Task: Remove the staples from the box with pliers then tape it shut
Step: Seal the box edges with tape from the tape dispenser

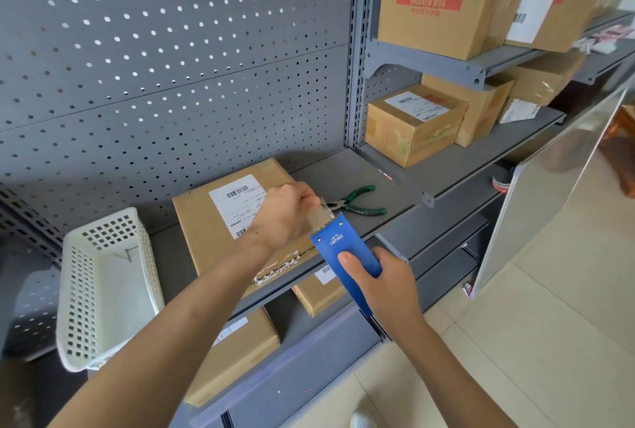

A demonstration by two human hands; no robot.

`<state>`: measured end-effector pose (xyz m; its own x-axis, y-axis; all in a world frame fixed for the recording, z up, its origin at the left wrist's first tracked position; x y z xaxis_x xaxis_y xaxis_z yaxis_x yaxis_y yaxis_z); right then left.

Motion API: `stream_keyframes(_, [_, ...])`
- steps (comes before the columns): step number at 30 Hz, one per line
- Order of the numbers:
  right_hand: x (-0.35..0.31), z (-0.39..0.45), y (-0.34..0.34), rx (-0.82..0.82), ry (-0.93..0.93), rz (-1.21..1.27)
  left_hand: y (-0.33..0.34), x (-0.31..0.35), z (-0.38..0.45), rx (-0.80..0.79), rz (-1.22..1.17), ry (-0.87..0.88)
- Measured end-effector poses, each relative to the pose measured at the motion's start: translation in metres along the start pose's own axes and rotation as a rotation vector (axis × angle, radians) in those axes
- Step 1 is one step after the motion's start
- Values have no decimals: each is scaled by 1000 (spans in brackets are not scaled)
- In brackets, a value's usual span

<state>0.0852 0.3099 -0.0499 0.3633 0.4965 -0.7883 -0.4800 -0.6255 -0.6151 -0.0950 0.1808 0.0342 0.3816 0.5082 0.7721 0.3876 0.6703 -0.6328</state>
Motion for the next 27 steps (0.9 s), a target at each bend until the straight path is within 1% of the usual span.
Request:
stream_keyframes(3, [10, -6, 0, -17, 19, -2, -9, -4, 5, 7, 6, -19])
stream_keyframes(7, [15, -10, 2, -78, 62, 34, -7, -6, 6, 16, 16, -40])
stream_keyframes(20, [21, -4, -2, -167, 59, 70, 3, -9, 10, 21, 44, -39])
stream_keyframes(23, [23, -3, -1, -158, 60, 51, 1, -11, 14, 30, 43, -43])
stream_keyframes(27, [29, -3, 4, -135, 75, 34, 2, -16, 19, 3, 63, -53])
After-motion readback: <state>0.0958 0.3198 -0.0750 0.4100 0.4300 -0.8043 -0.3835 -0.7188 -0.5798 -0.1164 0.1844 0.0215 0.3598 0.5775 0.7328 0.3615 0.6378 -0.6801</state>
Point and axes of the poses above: each hand's wrist, its own z-axis towards the middle knuckle, its own y-axis out of the palm, x = y × z, the point moved 10 cm from there along z, towards the middle knuckle, and after that the axes turned 13 degrees about -z, right-handed, at the moved point
